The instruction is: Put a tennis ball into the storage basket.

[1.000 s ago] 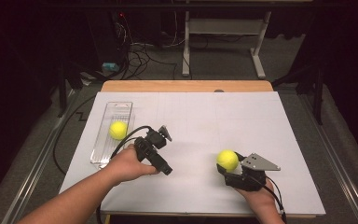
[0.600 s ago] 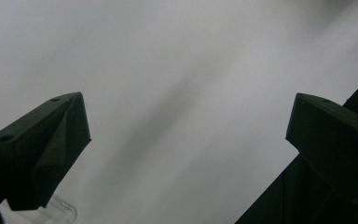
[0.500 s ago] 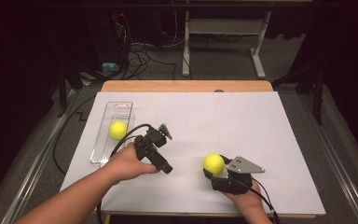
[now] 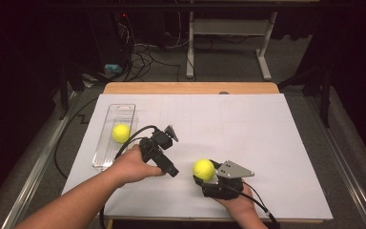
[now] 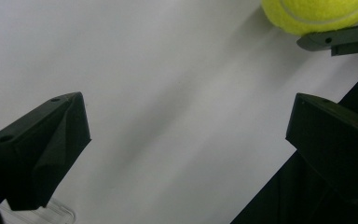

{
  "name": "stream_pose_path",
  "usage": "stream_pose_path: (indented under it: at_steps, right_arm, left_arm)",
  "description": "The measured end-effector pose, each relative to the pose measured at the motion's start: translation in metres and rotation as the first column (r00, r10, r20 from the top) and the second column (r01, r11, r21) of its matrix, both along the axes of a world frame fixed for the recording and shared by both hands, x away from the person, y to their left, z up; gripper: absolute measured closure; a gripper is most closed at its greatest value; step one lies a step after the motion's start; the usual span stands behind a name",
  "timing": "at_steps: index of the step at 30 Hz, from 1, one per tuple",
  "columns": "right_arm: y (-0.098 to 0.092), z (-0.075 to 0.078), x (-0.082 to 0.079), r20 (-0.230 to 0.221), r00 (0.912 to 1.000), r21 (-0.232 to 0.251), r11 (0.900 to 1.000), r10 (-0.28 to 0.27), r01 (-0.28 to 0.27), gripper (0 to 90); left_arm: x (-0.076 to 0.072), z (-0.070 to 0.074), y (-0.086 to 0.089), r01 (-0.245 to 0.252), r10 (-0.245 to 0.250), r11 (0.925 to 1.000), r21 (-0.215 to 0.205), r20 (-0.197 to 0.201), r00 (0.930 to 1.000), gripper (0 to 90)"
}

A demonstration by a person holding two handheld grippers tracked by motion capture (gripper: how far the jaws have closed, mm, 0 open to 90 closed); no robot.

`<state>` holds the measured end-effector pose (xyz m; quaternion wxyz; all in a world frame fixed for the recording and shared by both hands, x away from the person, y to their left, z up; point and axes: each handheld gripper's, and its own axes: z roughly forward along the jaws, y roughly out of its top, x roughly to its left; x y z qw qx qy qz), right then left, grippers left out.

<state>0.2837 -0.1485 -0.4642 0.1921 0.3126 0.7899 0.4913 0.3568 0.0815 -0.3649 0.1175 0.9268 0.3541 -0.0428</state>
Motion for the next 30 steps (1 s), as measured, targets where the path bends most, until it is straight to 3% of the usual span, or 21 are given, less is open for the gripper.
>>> stream_pose_path:
  at_steps: [8,13,21,30]
  right_arm:
    - [0.0,0.0,-0.002,0.014,0.9996,-0.001,1.0,0.023,-0.023,26.8]
    - [0.0,0.001,-0.003,0.016,0.9994,0.021,0.999,0.031,-0.031,26.8]
    - [0.001,0.002,-0.004,0.013,0.999,0.041,0.998,0.043,-0.043,26.8]
    - [0.001,0.003,-0.006,0.008,0.9988,0.064,0.997,0.048,-0.049,26.9]
  left_arm:
    - [0.0,0.018,-0.019,0.029,-0.028,0.9993,-0.025,0.02,0.9994,0.6]
    - [-0.002,0.021,-0.034,0.054,-0.054,0.9981,-0.028,0.019,0.9984,0.6]
    - [-0.002,0.017,-0.054,0.087,-0.087,0.9951,-0.046,0.008,0.9962,0.7]
    - [0.002,0.008,-0.067,0.088,-0.089,0.9942,-0.061,-0.015,0.9959,0.7]
